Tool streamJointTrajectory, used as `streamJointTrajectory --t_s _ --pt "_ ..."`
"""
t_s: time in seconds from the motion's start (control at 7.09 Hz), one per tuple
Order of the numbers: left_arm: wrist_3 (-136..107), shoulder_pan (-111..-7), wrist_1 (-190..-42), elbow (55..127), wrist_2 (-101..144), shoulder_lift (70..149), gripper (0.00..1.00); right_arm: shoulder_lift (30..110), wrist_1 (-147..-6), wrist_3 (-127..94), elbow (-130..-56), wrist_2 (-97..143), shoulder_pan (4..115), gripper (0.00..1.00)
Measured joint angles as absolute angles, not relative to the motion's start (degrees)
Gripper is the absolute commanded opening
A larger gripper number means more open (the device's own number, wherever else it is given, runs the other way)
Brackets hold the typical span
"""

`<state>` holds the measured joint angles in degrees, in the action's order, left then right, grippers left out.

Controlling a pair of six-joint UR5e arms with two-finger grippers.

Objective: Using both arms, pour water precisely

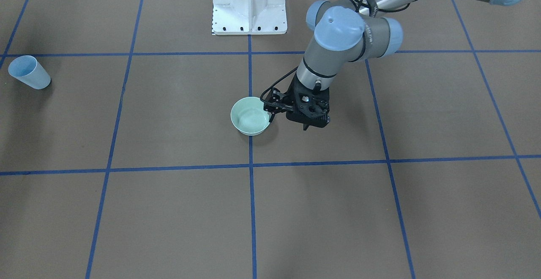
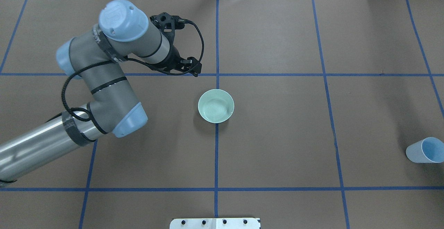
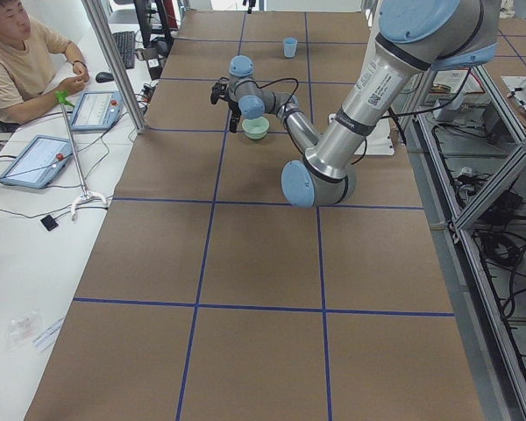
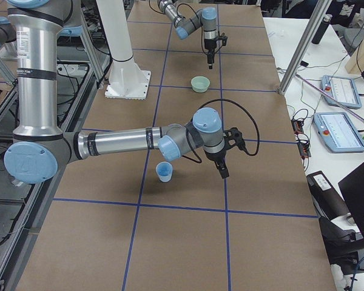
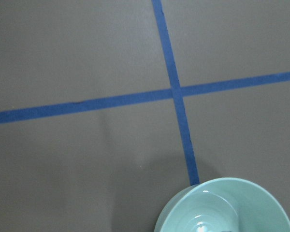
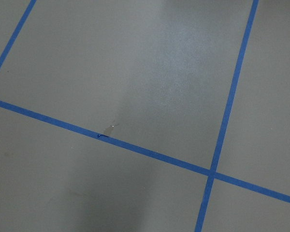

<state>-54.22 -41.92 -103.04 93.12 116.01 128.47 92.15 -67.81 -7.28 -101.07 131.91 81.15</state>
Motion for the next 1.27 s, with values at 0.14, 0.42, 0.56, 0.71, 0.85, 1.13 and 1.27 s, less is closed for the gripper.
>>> streamJointTrajectory --t_s 0.14,0.42,0.56,0.71,0.85,1.13,1.27 --pt "-47.8 -45.3 -98.6 97.7 118.3 125.0 1.0 92.0 -67.6 -10.6 -101.8 132.8 80.7 1.0" --pt "-33.2 -54.0 -94.8 104.4 122.8 115.1 1.0 92.4 -67.5 -22.7 -105.6 134.2 78.0 1.0" --pt "-24.9 -59.1 -94.4 105.5 124.8 110.6 1.0 92.6 -67.5 -30.0 -108.6 133.5 75.4 1.0" --pt "-16.7 -64.4 -94.2 105.8 125.9 106.6 1.0 92.9 -67.5 -37.9 -112.0 131.3 71.9 1.0" --pt "-8.9 -70.3 -94.1 105.1 126.6 103.1 1.0 93.7 -67.5 -46.5 -115.8 126.7 66.7 1.0" --pt "7.5 -82.2 -94.3 97.7 130.8 99.8 1.0 97.8 -67.6 -60.5 -123.0 113.2 55.3 1.0" --pt "15.0 -86.5 -94.8 93.3 132.8 99.4 1.0 101.9 -67.6 -65.3 -126.4 106.1 50.4 1.0"
